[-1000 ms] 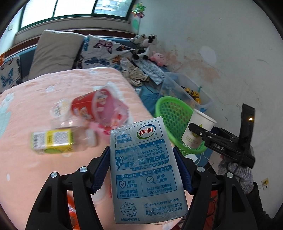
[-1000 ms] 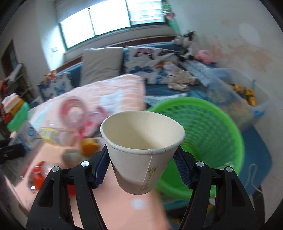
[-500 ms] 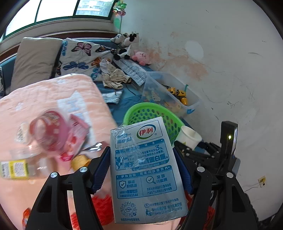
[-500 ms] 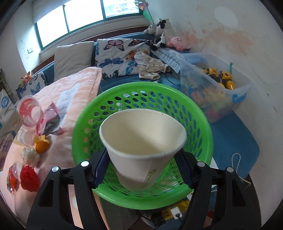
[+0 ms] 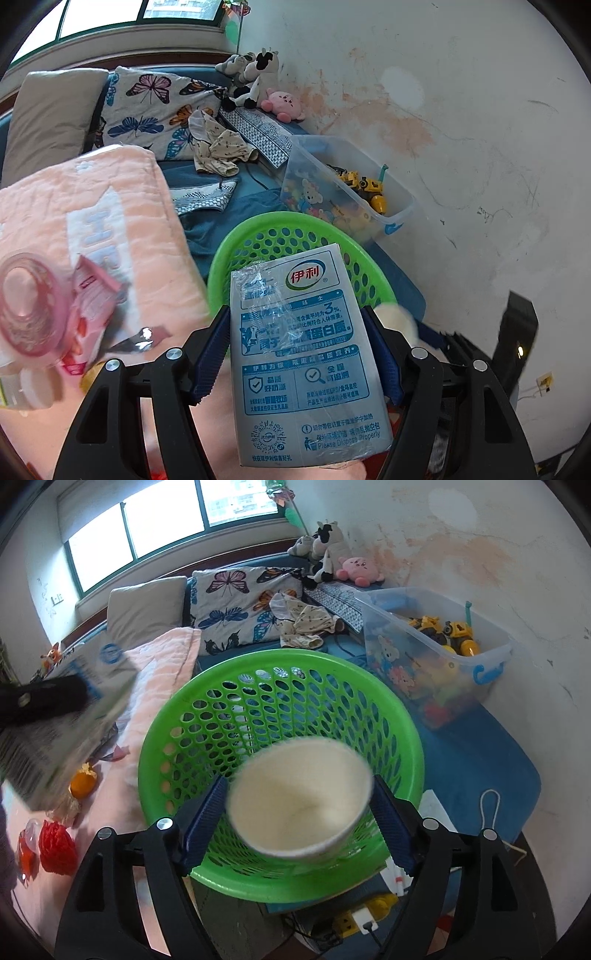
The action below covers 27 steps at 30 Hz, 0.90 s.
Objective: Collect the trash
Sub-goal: 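Carry the paper cup and carton to the green basket and open the right gripper, then open the left gripper over the green basket to drop the milk carton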
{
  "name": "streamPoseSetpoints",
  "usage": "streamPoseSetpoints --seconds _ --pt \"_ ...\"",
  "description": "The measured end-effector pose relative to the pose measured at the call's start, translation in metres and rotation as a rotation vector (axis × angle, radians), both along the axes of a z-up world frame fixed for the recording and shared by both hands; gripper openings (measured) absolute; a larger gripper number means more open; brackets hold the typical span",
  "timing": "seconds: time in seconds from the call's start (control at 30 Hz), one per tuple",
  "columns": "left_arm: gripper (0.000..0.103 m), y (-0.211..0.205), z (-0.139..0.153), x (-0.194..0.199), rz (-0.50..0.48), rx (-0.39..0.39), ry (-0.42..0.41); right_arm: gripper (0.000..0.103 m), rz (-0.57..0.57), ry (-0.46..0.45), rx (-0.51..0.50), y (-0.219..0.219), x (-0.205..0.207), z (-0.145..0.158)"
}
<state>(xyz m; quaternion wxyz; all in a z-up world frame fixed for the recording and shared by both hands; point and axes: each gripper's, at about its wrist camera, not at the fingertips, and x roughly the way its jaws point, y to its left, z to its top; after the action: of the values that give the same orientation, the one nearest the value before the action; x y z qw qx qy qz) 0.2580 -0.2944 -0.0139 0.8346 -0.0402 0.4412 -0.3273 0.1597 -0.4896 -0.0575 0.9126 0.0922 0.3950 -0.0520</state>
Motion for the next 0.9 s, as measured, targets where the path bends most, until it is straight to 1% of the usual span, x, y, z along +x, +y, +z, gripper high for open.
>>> streamPoseSetpoints --seconds 0.13,0.3,0.5,0.57,0.6,0.67,0.77,0.9 --pt "0.067 -0.011 -0.006 0.005 0.004 0.012 0.004 0.082 -0.006 -0.003 -0.01 -0.001 -0.002 -0.001" --pt "0.067 -0.018 -0.013 0.012 0.012 0.018 0.014 0.082 -0.017 -0.005 -0.017 -0.003 -0.006 -0.001" --pt "0.067 -0.025 -0.023 0.015 0.019 0.051 0.03 0.082 -0.014 -0.026 -0.012 -0.001 -0.014 0.006" --pt "0.069 -0.024 -0.024 0.016 0.019 0.047 0.04 0.082 -0.012 -0.035 -0.015 0.002 -0.017 0.008" --pt "0.074 -0.024 -0.024 0.016 0.02 0.042 0.042 0.082 -0.009 -0.038 -0.015 0.003 -0.018 0.008" --pt "0.079 -0.022 -0.021 0.016 0.023 0.038 0.032 0.082 -0.002 -0.044 -0.018 0.008 -0.02 0.01" --pt "0.079 -0.018 -0.017 0.013 0.018 0.038 0.024 0.082 0.009 -0.05 -0.025 0.016 -0.022 0.013" --pt "0.079 -0.002 -0.001 0.002 0.025 0.035 -0.011 0.082 0.033 -0.063 -0.021 0.029 -0.028 0.018"
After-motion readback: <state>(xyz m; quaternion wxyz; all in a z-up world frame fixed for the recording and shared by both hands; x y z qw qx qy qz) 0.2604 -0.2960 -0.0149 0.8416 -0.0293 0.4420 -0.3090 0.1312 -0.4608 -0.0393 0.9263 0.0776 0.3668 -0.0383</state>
